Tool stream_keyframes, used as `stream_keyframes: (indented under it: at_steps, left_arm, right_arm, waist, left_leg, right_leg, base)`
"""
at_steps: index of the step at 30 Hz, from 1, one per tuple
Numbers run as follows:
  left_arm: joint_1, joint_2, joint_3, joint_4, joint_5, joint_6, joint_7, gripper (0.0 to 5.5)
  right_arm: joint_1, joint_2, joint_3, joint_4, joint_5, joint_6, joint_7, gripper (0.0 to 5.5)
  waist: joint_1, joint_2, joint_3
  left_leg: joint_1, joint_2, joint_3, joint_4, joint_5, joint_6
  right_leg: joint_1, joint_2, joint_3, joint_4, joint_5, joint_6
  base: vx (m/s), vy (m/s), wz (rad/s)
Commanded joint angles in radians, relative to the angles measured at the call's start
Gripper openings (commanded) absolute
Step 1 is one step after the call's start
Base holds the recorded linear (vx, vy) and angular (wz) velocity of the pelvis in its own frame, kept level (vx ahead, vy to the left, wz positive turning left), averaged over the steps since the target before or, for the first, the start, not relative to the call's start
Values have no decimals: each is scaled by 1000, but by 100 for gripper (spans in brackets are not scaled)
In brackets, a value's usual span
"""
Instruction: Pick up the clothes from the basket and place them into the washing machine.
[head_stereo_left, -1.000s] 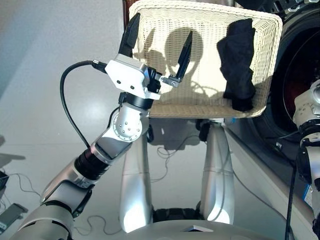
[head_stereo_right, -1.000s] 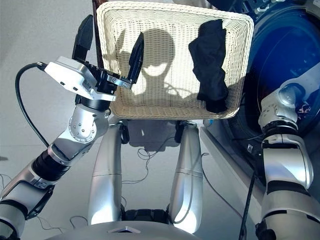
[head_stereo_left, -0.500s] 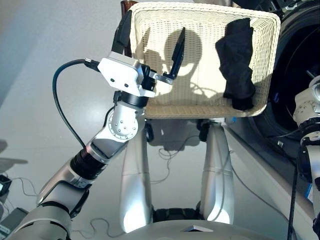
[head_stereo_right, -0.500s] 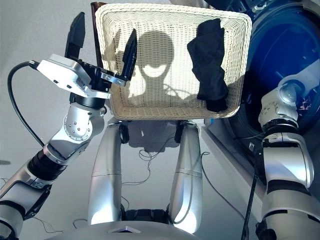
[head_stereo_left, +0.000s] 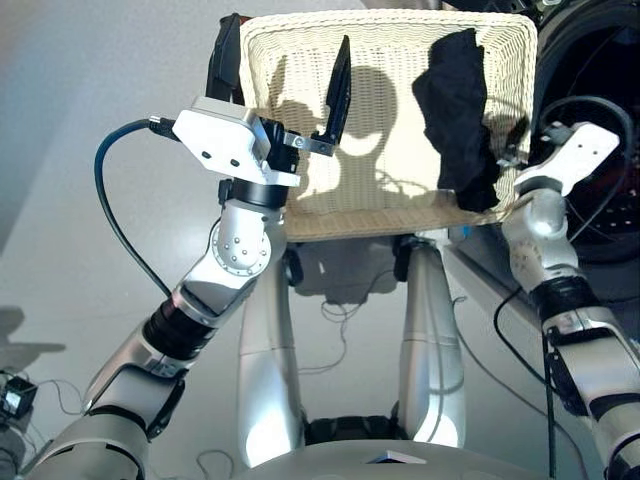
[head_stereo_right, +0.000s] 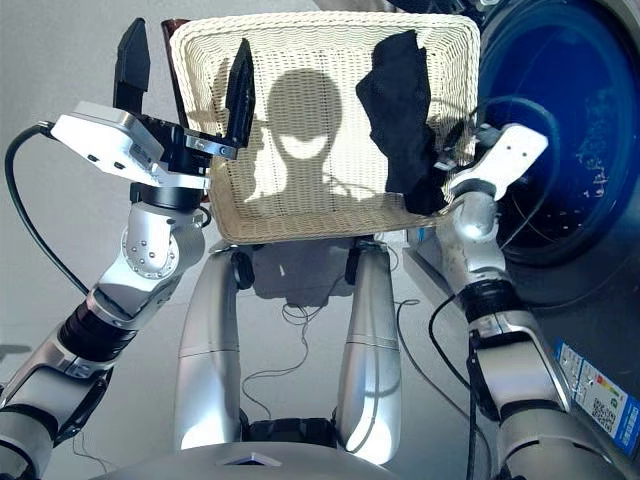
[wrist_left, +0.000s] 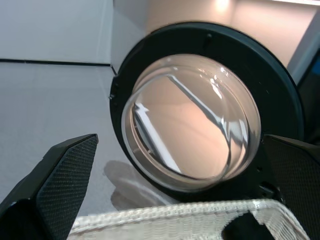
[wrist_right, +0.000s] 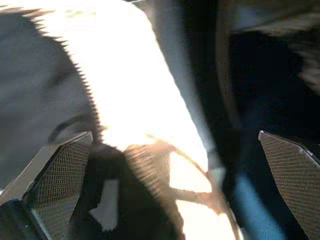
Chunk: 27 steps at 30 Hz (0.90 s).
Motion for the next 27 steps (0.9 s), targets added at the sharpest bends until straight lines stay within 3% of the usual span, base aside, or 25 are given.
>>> stream_keyframes:
  at_steps: [1, 10, 11, 12, 27]
  left_arm:
    - [-8, 7, 19, -90, 35, -53, -25, 550]
    - [8, 35, 15, -101, 46, -65, -39, 550]
    - [5, 35, 15, -102, 41, -67, -40, 550]
    - [-10, 33, 17, -104, 36, -70, -42, 550]
    - [-66, -29, -38, -97, -29, -82, -48, 550]
  right_arm:
    - [7, -56, 2, -155, -75, -21, 55, 550]
    - [-31, -91, 126, -259, -258, 5, 101, 550]
    - [-48, -84, 135, -238, -270, 12, 98, 550]
    - [-81, -82, 144, -221, -282, 18, 97, 550]
    - [-379, 3, 199, 300, -262, 86, 53, 550]
  waist:
    - [-2, -12, -16]
    - [9, -5, -16]
    - [12, -2, -16]
    - [14, 0, -16]
    - [61, 47, -16]
  left_leg:
    - [82, -14, 1, 21, -125, -17]
    - [93, -23, -12, 33, -132, -12]
    - [92, -23, -13, 35, -133, -12]
    - [66, -23, -8, 25, -99, -5]
    - [1, -31, -38, 111, -115, -16]
  right_leg:
    - [-5, 31, -17, -121, 108, -18]
    - [10, 28, -20, -103, 96, -19]
    - [10, 28, -22, -101, 95, -19]
    - [-15, 27, -25, -113, 126, -26]
    - [-73, 22, -44, -7, 85, -39]
  base:
    - [0, 0, 0]
    - [0, 0, 0]
    - [-92, -7, -8]
    - [-89, -11, 3]
    - [-6, -1, 1]
